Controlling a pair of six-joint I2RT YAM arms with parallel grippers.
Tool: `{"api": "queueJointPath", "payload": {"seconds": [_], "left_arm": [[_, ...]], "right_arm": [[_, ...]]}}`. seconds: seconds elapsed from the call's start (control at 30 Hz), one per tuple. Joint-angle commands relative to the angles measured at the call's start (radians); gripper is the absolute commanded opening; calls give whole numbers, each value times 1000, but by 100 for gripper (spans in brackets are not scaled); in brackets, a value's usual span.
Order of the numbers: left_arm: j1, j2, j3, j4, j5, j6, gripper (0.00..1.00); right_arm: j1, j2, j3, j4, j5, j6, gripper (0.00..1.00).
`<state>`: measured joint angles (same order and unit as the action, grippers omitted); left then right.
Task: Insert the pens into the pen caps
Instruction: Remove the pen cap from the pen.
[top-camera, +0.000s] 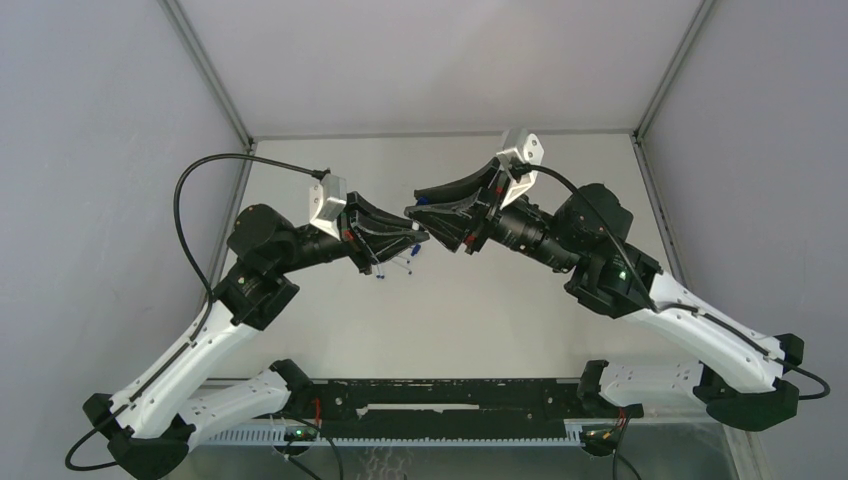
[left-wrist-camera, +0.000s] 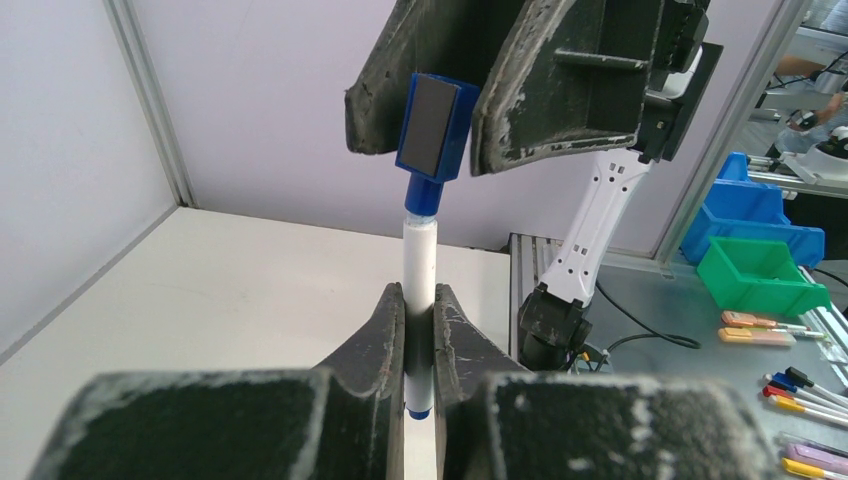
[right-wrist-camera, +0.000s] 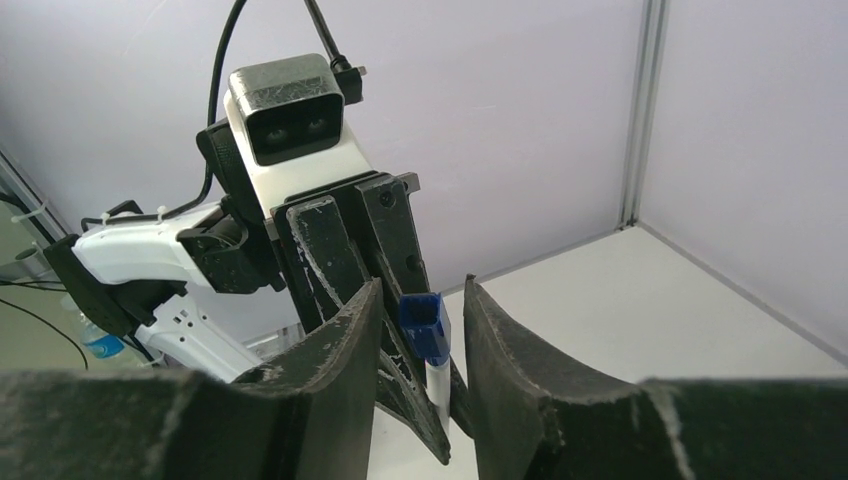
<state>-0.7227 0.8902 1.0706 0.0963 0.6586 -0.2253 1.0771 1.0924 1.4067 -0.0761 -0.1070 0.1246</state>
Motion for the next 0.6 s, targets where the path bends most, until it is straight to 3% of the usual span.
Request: {"api": "queueJointPath", "payload": {"seconds": [0.0, 0.57], "left_arm": [[-3, -8, 19, 49, 6, 11, 0], [-3, -6, 11, 45, -1, 12, 0]], "right_arm": [[-8, 1, 8, 13, -22, 24, 40], [-44, 14, 24, -57, -12, 50, 11]]}}
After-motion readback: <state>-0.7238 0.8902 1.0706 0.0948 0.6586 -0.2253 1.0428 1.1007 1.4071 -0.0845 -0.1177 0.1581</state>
